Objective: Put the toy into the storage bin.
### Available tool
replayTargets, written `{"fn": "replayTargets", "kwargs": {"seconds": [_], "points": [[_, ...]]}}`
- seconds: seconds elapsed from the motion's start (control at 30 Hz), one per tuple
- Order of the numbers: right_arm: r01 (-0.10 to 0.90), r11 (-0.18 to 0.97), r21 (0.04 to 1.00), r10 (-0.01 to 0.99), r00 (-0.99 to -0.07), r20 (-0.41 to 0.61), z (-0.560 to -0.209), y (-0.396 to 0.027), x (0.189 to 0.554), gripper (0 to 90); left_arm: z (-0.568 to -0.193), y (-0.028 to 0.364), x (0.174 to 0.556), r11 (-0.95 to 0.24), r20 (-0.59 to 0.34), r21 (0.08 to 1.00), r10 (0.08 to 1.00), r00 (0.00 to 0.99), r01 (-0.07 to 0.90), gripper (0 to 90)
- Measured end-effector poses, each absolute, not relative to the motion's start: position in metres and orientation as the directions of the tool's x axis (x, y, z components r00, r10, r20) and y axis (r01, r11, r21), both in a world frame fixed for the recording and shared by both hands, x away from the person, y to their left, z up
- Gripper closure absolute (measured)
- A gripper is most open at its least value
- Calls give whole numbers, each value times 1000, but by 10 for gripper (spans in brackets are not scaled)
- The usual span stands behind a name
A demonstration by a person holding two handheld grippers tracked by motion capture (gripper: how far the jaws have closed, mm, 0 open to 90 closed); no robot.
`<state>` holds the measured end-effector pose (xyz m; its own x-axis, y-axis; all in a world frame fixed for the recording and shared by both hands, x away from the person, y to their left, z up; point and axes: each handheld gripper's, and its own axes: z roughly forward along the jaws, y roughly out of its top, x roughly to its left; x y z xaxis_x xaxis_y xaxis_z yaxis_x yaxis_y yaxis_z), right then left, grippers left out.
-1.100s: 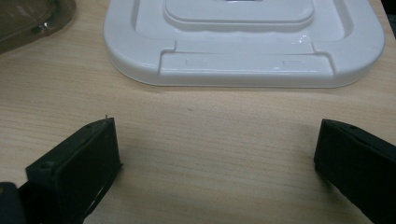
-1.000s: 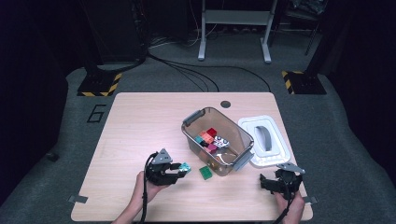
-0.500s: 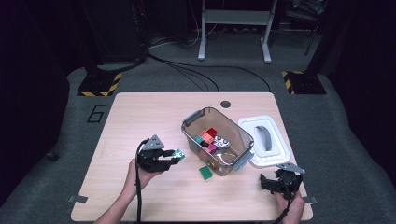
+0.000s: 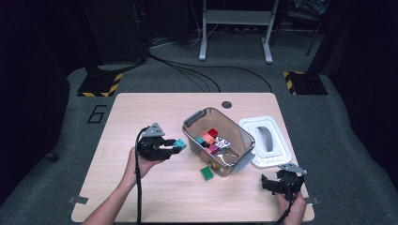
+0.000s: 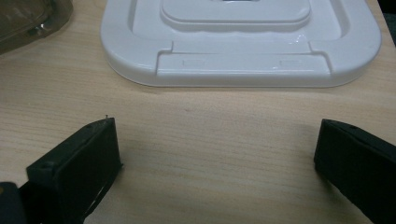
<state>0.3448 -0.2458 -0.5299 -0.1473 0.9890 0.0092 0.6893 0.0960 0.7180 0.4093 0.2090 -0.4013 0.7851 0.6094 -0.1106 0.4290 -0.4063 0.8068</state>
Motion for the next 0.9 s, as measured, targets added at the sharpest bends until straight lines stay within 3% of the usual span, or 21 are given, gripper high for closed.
{"fn": "replayTargets", "kwargs": {"seconds": [0.9], "points": [[690, 95, 718, 989, -146, 10, -530, -246, 345, 0, -374, 191, 440, -415, -121, 805, 585, 802, 424, 593]]}}
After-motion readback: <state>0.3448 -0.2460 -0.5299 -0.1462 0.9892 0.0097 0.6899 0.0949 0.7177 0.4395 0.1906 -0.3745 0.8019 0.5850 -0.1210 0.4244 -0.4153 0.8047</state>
